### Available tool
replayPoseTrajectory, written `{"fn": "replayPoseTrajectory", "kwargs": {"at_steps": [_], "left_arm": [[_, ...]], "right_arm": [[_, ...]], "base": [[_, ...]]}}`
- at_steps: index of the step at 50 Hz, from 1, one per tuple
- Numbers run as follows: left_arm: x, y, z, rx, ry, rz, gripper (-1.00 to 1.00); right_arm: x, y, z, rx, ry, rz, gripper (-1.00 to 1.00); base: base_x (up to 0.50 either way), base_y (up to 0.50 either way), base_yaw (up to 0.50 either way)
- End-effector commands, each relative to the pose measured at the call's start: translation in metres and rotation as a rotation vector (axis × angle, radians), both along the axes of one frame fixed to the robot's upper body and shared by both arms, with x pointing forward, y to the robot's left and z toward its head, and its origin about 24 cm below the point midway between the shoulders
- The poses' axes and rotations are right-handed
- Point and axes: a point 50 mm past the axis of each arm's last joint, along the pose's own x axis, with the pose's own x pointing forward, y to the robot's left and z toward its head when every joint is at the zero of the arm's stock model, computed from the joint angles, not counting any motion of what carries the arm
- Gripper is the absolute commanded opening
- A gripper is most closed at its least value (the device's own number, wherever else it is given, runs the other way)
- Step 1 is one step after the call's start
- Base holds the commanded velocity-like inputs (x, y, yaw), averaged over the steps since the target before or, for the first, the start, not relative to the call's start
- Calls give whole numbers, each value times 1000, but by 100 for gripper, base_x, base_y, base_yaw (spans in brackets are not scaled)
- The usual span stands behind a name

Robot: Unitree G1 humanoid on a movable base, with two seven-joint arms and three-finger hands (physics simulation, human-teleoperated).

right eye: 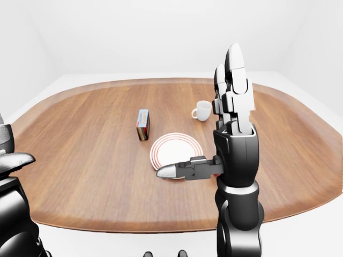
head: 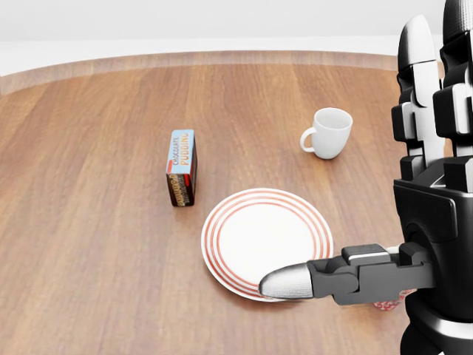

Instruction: Pick up the red mug and put it on the plate

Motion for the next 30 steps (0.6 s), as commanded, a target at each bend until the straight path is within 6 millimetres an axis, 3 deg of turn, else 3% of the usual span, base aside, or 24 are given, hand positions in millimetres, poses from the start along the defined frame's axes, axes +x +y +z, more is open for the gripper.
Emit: {"fn": "replayPoseTrajectory", "kwargs": {"at_steps": [1,30], "left_arm": [[-1,0,0,-1,-2,0,100],[0,0,-1,6,5,2,100]], "right_arm": [[0,0,-1,4,5,1,100],[0,-3,-3,11,13,-35,100]], "base": [[50,21,0],[50,20,0]]}}
